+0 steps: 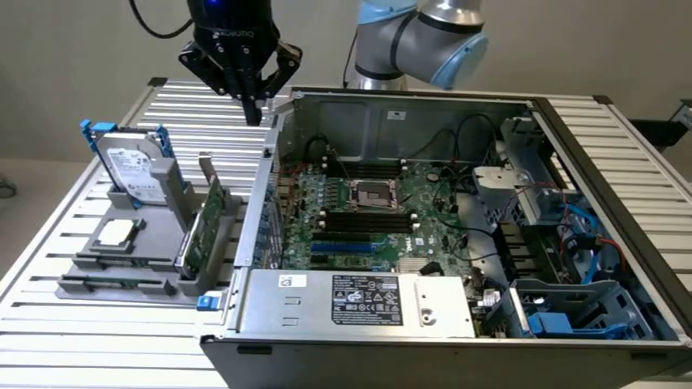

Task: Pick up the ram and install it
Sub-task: 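Reach for the ram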

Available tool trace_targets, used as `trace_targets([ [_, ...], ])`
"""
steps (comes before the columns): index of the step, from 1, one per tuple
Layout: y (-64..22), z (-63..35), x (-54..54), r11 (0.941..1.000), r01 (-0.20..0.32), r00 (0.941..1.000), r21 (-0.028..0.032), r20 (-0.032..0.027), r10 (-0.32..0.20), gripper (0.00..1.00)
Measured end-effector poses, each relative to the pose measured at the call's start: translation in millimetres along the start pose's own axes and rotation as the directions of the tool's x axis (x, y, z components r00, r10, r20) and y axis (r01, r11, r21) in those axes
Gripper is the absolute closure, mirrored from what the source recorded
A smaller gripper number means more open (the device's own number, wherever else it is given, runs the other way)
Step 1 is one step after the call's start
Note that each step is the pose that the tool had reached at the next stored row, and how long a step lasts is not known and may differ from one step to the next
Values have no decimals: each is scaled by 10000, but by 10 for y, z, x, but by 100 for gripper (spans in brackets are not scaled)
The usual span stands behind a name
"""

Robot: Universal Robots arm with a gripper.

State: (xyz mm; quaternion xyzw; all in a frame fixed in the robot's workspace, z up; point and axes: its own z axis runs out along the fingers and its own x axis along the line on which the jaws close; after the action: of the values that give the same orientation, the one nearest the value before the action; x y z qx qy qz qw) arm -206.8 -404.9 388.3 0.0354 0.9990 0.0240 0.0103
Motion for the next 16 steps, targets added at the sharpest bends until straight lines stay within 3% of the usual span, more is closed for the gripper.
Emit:
trace_targets([
  [16, -120, 57, 721, 10000, -1, 10000, 0, -22, 1, 89],
])
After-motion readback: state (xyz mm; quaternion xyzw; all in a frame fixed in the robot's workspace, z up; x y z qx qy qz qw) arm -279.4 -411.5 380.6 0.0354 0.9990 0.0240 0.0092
